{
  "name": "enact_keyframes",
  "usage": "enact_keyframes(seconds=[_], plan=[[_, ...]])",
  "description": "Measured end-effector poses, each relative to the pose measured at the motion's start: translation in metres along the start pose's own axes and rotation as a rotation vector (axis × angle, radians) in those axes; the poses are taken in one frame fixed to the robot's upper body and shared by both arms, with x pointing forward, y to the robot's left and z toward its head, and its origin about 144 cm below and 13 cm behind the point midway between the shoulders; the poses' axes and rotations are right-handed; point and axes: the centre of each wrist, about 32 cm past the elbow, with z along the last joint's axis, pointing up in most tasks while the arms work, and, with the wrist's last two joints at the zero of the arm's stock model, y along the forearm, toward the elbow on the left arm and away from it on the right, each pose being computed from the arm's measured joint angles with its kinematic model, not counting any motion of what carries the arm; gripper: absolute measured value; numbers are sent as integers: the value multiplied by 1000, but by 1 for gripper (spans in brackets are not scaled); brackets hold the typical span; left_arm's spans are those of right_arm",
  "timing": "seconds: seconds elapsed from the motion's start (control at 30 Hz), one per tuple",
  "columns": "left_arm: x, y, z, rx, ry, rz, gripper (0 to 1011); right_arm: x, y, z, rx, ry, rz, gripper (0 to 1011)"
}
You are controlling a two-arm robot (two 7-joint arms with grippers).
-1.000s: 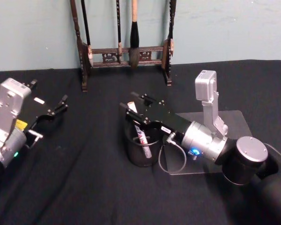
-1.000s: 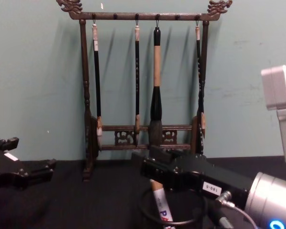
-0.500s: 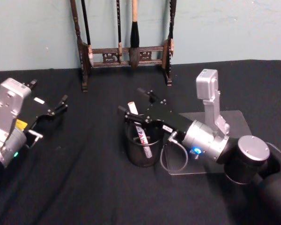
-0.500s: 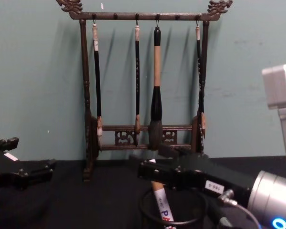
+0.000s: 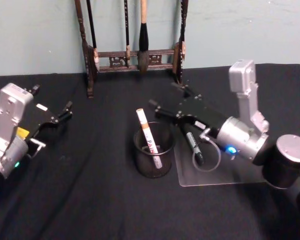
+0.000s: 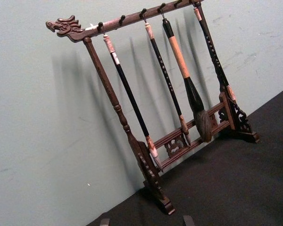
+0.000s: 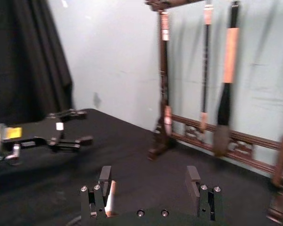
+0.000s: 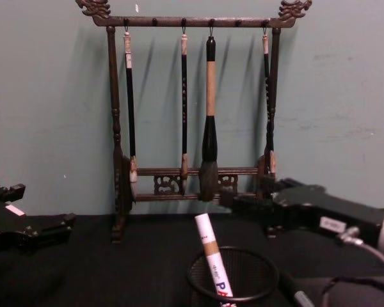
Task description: Pick up the water-based marker from the table and place it into the pen holder.
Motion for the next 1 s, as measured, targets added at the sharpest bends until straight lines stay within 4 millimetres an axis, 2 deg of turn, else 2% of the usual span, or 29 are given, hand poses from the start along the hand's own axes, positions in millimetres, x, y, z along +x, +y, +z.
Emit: enact_keyframes(seconds=[0.27, 0.47, 0.67, 1.0], plan=[[0, 0, 0, 0, 0, 0, 1001, 11, -26, 20, -95, -16, -140, 1002], [0, 0, 0, 0, 0, 0, 1001, 13, -36, 24, -192, -12, -204, 1002], [0, 0, 0, 0, 0, 0, 1001, 11, -36, 21, -294, -12, -216, 1002], [0, 0, 0, 0, 0, 0, 1001, 6, -23, 18, -440, -43, -203, 1002]])
